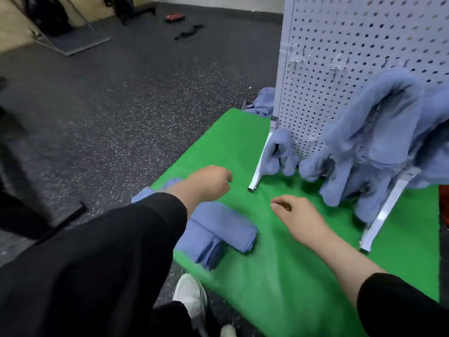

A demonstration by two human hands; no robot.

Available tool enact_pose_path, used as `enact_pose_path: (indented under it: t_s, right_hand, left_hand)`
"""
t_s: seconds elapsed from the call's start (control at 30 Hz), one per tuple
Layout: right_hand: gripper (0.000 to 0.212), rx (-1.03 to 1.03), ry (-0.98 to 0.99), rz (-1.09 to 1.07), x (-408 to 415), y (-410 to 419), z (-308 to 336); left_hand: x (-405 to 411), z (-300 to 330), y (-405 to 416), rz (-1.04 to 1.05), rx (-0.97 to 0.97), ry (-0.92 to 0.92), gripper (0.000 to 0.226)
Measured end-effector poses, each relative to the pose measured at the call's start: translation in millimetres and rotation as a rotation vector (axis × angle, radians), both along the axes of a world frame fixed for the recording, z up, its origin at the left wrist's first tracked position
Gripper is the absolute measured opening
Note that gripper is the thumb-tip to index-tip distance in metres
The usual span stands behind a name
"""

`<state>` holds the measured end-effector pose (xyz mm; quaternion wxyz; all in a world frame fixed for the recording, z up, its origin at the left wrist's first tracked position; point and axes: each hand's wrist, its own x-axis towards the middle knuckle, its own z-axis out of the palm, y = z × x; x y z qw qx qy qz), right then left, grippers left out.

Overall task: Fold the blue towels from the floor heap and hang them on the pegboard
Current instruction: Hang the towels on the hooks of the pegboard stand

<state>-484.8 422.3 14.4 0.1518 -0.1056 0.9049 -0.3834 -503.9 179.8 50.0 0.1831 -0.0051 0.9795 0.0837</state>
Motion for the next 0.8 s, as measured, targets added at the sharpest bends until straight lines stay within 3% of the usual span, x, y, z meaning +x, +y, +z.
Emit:
enact_pose_path:
  t_s: [0.2, 0.43, 0.67, 0.8]
  right_hand:
    - [0.037, 0.191, 0.069, 0.339, 21.1, -94.3, -26.0]
    - [0.06, 0.432, 0.067, 0.636, 18.9, -145.3, -92.6]
    - [0.076, 0.559, 0.218, 0.569, 13.4, -146.7, -119.9]
    - [0.048, 0.5, 0.228, 0.445, 3.6, -154.0, -117.9]
  left_hand:
    - [43.1, -28.5, -97.8, 0.098, -0.079, -0.044, 0.041]
    - [45.7, -74.7, -108.9, -0.082, -0.016, -0.151, 0.039]
    - [43.5, -105.7, -113.0, -0.257, -0.084, -0.236, 0.047]
    - [36.6, -100.9, -112.1, -0.226, -0.072, -0.219, 0.05]
